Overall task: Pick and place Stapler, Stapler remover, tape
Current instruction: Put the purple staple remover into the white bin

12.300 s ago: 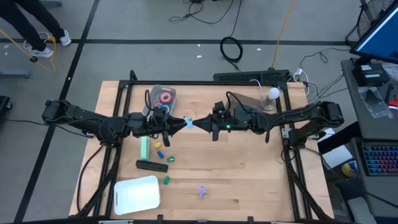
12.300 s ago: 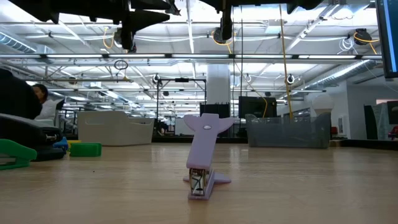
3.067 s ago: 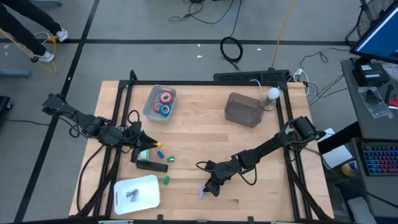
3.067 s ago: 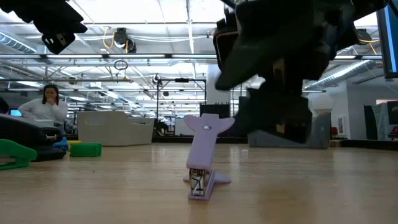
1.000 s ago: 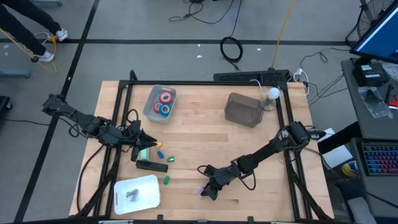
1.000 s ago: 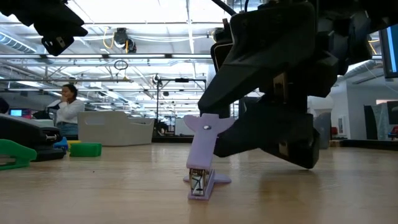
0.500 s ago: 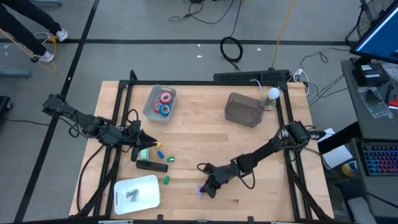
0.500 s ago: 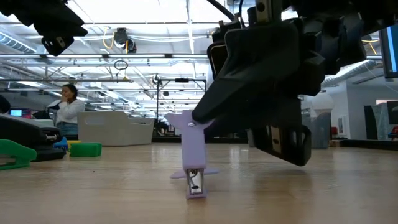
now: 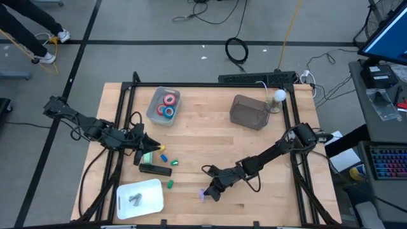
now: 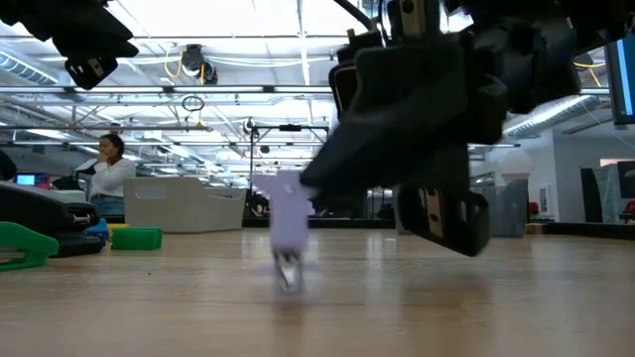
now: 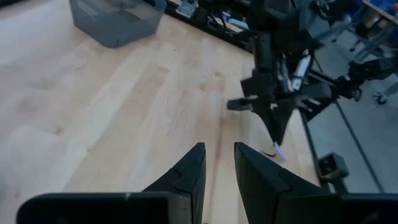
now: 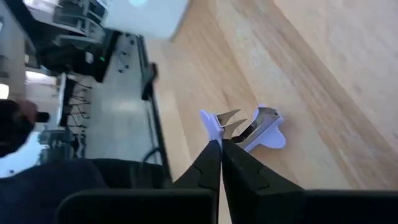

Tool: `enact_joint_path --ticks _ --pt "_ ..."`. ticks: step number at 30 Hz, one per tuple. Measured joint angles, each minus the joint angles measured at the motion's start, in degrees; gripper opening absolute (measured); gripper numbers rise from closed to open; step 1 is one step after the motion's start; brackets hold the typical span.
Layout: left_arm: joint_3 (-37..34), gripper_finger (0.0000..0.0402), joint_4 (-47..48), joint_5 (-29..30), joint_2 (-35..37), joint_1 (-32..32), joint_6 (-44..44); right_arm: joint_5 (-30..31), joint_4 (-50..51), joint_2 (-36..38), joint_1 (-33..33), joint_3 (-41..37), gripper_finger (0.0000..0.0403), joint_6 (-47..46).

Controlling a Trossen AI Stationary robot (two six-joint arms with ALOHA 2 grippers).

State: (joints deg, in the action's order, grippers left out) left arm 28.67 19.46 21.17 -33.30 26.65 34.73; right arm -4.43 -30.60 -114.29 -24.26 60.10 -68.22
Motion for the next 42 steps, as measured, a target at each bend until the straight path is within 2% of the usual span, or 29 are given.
enact_joint_path --ticks 10,14,20,27,34,42 --pt "0.0 0.0088 -1.1 -3.6 -5.0 0.0 1.8 1.7 -2.0 7.6 5.3 0.0 0.0001 7.1" --pt "0.0 0.0088 -8.0 -5.8 -9.0 0.0 0.5 2.2 -1.4 10.1 8.2 0.0 0.0001 12.8" --pt "0.0 0.0088 -23.2 -6.1 -15.1 0.0 -6.3 3.4 0.1 12.7 12.3 0.0 0.0000 22.1" --pt "0.0 0.0088 -34.5 -3.5 -22.8 0.0 -13.6 4.7 -0.9 16.0 16.2 0.0 0.0000 31.2" --pt "0.0 0.0088 -40.9 1.7 -28.7 -3.0 -12.8 4.5 -0.5 18.5 17.4 0.0 0.0000 39.5" --pt "0.0 0.0088 -44.3 2.4 -29.9 -7.3 -11.5 4.6 3.7 18.4 17.3 0.0 0.0000 44.5"
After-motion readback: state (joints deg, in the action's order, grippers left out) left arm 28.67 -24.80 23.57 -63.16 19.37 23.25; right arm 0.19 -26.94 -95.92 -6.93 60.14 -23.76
